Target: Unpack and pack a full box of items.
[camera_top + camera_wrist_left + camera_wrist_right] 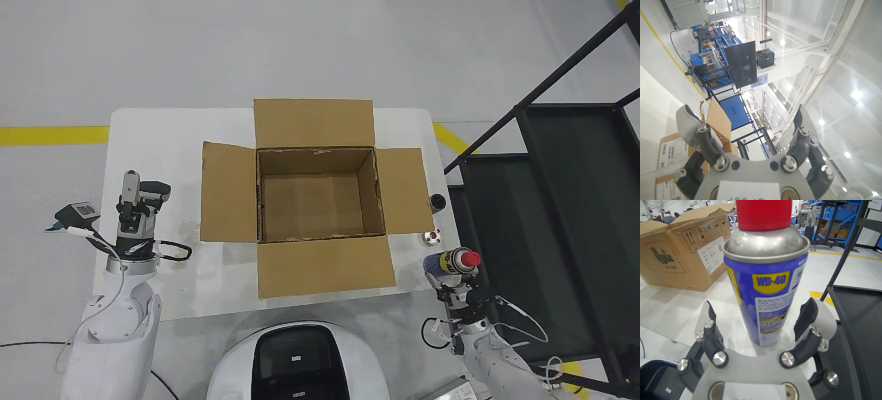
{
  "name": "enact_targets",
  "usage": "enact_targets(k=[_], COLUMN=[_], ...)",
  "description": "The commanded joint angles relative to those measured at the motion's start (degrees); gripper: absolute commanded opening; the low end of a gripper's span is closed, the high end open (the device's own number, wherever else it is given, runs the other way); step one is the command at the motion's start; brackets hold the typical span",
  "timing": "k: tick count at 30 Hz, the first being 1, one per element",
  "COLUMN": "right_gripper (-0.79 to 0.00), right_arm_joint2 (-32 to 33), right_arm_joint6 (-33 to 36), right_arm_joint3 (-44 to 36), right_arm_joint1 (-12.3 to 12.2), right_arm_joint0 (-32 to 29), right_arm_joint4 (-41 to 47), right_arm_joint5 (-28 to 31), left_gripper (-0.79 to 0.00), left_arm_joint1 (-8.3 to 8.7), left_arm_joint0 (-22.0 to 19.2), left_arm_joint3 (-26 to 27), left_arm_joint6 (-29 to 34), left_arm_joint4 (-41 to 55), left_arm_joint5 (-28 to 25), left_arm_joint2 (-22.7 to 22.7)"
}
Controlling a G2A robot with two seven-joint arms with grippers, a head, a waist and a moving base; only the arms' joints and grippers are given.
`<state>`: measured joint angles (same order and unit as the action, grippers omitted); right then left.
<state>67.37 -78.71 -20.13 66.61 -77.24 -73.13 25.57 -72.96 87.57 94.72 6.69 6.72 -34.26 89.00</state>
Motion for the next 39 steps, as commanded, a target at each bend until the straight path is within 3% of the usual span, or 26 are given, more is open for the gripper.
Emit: enact_targets(k=[1, 8, 9, 10, 11, 13, 14, 27, 39], right_gripper=[0.000, 0.000, -0.031, -0.268, -0.453, -0.705, -0.785, -0.785, -0.785], right_arm_joint2=[-0.03, 0.08, 0.18, 0.14, -0.01, -0.17, -0.22, 0.05, 4.58], right_arm_joint6=[0.18, 1.98, 2.46, 2.73, 2.95, 3.54, 3.65, 2.97, -3.54], right_arm_joint3=[1.02, 3.28, 3.61, 3.68, 3.73, 3.99, 4.07, 0.59, -14.18], right_arm_joint1=[0.18, 0.64, 0.73, 0.81, 0.88, 1.05, 1.13, 0.93, -3.74], right_arm_joint0=[0.84, 3.55, 3.74, 3.92, 3.99, 4.18, 4.24, 2.69, -4.07], right_arm_joint4=[0.32, 1.60, 2.07, 2.18, 2.05, 2.08, 2.17, 4.07, 0.47], right_arm_joint5=[0.06, 1.17, 1.38, 1.48, 1.73, 1.74, 1.85, 2.98, -3.54], left_gripper=[0.000, 0.000, 0.000, 0.000, 0.000, 0.000, 0.000, 0.000, 0.000], left_arm_joint1=[0.00, 0.00, 0.00, 0.00, 0.00, 0.00, 0.00, 0.00, 0.00], left_arm_joint0=[0.00, 0.00, 0.00, 0.00, 0.00, 0.00, 0.00, 0.00, 0.00], left_arm_joint3=[0.00, 0.00, 0.00, 0.00, 0.00, 0.00, 0.00, 0.00, 0.00], left_arm_joint6=[-0.01, -0.01, -0.01, -0.01, -0.01, -0.01, -0.01, -0.01, -0.01], left_arm_joint4=[0.00, 0.00, 0.00, 0.00, 0.00, 0.00, 0.00, 0.00, 0.00], left_arm_joint5=[0.00, 0.00, 0.00, 0.00, 0.00, 0.00, 0.00, 0.00, 0.00], left_arm_joint2=[0.00, 0.00, 0.00, 0.00, 0.00, 0.00, 0.00, 0.00, 0.00])
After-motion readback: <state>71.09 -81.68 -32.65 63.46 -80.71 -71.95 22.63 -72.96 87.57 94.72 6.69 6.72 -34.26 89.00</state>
